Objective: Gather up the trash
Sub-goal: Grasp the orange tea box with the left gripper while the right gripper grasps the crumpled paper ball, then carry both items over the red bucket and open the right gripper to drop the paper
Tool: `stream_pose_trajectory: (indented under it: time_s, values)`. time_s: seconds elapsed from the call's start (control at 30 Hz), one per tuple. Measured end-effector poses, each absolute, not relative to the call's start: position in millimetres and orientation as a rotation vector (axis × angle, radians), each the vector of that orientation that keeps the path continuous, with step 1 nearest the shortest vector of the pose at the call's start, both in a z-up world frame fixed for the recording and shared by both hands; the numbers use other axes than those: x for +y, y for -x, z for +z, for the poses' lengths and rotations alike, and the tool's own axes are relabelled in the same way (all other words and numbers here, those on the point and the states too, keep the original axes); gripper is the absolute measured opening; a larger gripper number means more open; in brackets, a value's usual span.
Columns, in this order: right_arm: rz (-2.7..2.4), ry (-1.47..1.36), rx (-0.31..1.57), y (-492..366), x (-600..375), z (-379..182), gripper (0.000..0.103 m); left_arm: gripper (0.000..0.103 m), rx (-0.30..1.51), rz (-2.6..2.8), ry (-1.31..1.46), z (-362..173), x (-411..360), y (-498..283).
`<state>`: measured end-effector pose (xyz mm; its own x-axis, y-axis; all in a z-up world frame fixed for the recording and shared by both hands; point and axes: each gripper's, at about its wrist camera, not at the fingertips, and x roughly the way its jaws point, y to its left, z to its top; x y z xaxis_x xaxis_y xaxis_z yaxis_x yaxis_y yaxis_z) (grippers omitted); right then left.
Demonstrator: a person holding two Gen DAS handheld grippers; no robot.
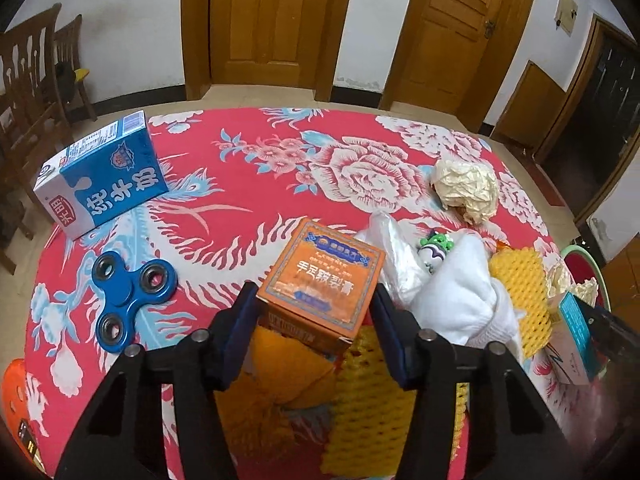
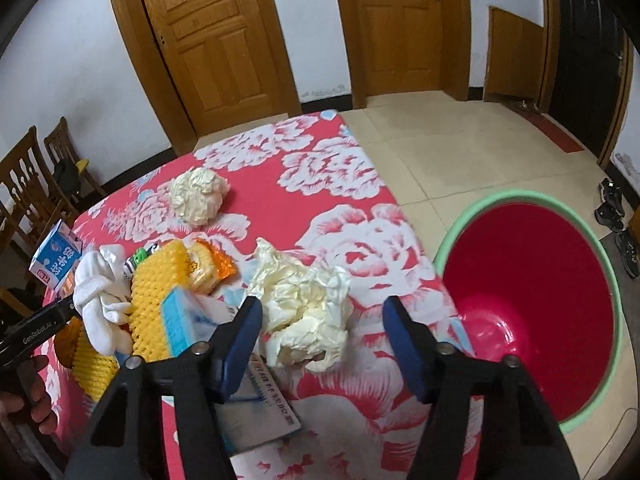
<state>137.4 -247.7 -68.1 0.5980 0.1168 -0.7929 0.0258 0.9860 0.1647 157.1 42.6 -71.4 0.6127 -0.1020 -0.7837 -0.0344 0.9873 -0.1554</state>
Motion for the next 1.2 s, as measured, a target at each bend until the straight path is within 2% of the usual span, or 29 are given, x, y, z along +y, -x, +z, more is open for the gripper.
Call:
stream_pose_trajectory:
  time_s: [0.17,0.37,1.2]
  values:
    - [0.094,-0.185,0.965,-140,-245,-76,0.043,0.056,0.9,-0.042,0.172,-69,44,-156]
    - [0.1,-0.177,0.956,-135,-243,-73,0.032,0.055,0.881,-0.035,0.178,-60,46,-149]
    - [0.073,-0.194,0.757,-82,-270,-3,0.029,0.055,0.748,-0.078,0.151,8,13,-110]
